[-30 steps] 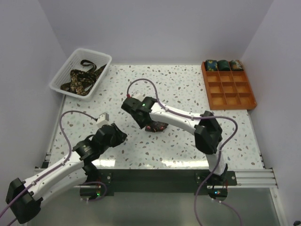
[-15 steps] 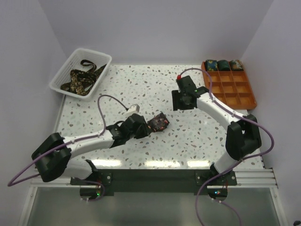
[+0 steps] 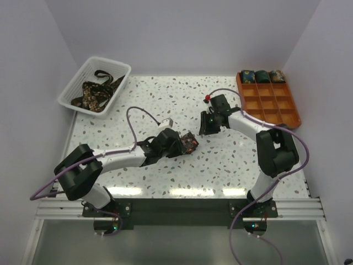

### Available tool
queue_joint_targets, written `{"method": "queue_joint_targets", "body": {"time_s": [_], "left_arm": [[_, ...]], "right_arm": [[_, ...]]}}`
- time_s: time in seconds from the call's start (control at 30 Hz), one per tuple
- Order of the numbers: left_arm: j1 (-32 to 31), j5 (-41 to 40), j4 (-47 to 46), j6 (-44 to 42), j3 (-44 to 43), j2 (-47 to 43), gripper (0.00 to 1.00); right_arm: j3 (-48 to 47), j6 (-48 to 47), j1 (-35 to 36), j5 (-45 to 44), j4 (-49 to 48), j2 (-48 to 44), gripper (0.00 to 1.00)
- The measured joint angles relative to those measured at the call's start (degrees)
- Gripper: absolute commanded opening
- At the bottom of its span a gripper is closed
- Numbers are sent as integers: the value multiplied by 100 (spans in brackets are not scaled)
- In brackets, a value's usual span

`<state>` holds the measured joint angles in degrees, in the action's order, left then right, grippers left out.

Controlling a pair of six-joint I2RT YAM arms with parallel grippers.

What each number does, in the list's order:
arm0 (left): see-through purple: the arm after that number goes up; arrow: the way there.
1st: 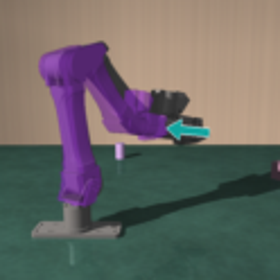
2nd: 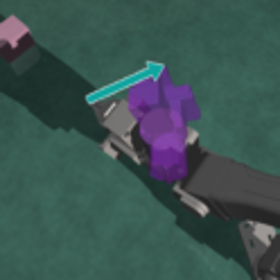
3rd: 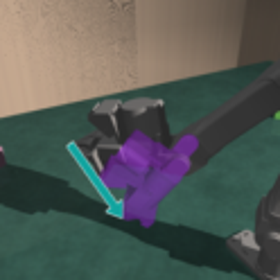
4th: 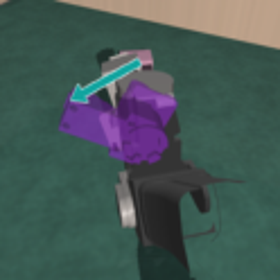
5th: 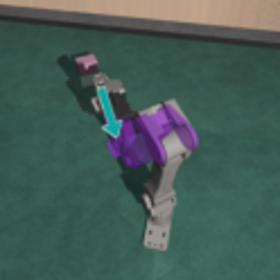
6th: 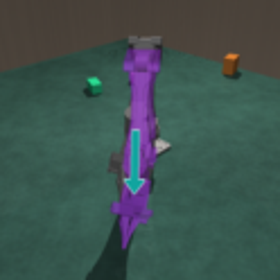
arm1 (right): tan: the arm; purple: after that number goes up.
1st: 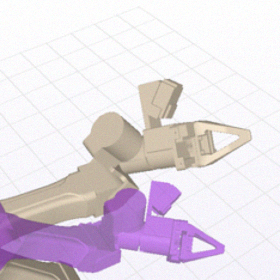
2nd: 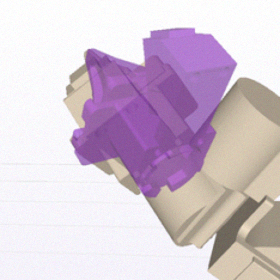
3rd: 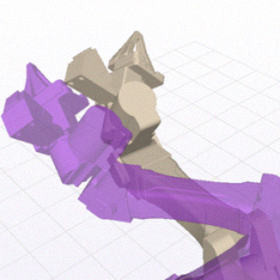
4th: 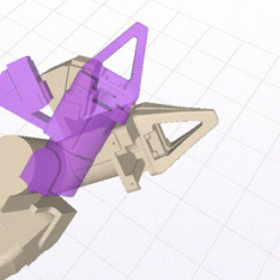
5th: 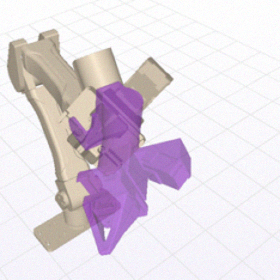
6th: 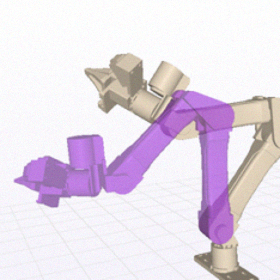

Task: Roll the ties
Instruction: Roll the tie

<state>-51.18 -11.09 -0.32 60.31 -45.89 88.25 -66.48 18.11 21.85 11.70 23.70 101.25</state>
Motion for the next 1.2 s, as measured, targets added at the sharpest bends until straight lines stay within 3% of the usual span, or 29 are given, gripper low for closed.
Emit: {"method": "queue_joint_targets", "body": {"time_s": [0.17,0.2,0.37,0.47,0.8,1.2], "left_arm": [[11,-35,87,-133,186,-299,62],[33,-63,140,-212,186,-374,63],[619,149,262,-697,20,-588,52],[973,221,437,-1095,-570,-291,50],[1335,610,605,-1991,-1910,1257,42],[1392,1099,743,-2118,-2507,2337,38]], "right_arm": [[31,-7,7,129,-105,-2,37],[50,-13,7,125,-107,-13,37],[520,-9,22,76,-85,-380,37],[970,74,72,70,-120,-732,37],[1818,601,892,-223,-481,-1143,31],[1915,1128,1086,-229,-1134,-1137,27]]}}
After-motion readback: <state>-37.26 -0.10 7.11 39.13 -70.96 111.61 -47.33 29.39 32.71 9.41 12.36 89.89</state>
